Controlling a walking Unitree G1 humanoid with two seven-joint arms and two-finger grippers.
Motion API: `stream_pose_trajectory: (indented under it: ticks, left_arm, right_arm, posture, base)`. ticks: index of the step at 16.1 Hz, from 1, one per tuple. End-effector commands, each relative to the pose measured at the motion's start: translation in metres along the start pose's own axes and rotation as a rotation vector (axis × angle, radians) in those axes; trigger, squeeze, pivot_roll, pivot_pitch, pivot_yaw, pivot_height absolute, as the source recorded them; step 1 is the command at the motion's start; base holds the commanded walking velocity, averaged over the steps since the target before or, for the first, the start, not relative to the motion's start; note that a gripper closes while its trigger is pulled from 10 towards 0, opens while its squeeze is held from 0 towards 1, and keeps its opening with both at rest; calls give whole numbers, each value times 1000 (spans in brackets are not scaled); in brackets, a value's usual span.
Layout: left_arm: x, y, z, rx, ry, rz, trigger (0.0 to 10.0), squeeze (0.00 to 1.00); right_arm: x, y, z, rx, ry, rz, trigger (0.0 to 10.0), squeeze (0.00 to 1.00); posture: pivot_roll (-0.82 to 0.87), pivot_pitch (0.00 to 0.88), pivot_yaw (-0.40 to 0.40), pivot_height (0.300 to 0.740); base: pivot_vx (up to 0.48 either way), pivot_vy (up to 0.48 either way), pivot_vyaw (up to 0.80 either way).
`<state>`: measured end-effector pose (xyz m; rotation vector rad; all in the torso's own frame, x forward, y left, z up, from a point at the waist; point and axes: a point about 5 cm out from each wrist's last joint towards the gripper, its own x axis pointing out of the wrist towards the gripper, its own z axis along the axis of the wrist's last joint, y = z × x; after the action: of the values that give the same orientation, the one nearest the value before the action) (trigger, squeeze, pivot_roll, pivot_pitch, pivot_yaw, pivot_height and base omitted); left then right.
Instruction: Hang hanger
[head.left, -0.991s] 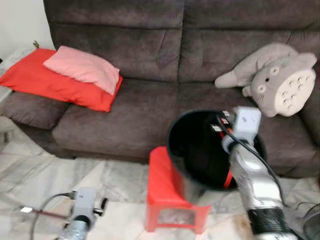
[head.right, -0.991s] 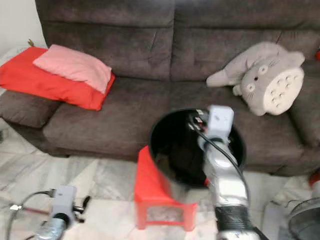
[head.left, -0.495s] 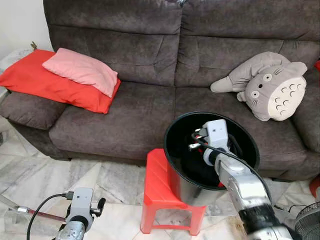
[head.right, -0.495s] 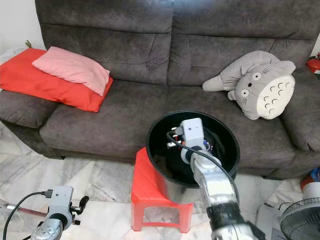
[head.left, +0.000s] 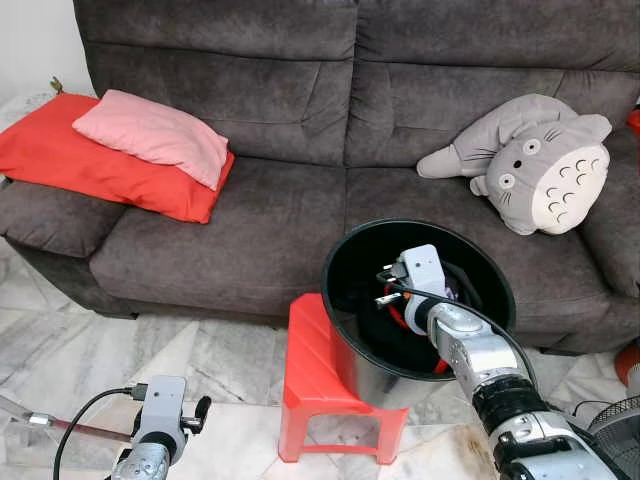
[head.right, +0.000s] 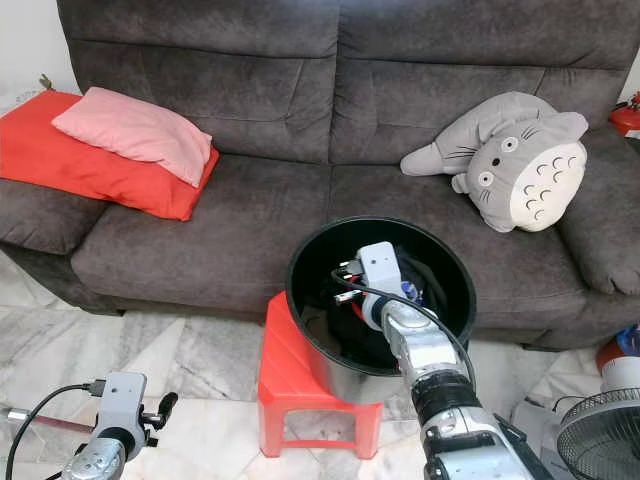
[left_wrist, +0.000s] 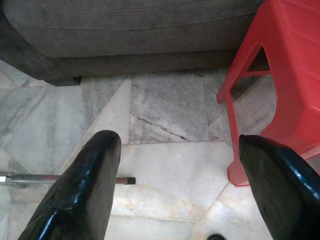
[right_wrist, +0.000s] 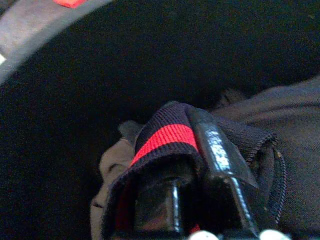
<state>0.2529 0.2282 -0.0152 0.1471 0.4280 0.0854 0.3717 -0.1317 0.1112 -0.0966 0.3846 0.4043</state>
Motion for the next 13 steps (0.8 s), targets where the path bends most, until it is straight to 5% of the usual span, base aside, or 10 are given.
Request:
stream_pose_trajectory:
  ticks: [1,6,13]
  left_arm:
    - [-4,5,-8,7,32,14,10000,0]
    - [-4,6,-7,12,29,15,10000,0]
    - [-5,12,-7,19,22,29,10000,0]
  right_arm:
    - [2,3,4,-43,-20,52,10000,0]
    - [9,16,14,-113,-13,196,10000,0]
    - [16,22,33,-119,-16,217,10000,0]
  posture:
    - [-12,192,3,740]
    - [-7,191,2,740]
    - [29,174,-7,740]
  base:
    - [0,0,0]
    - [0,0,0]
    - [0,0,0]
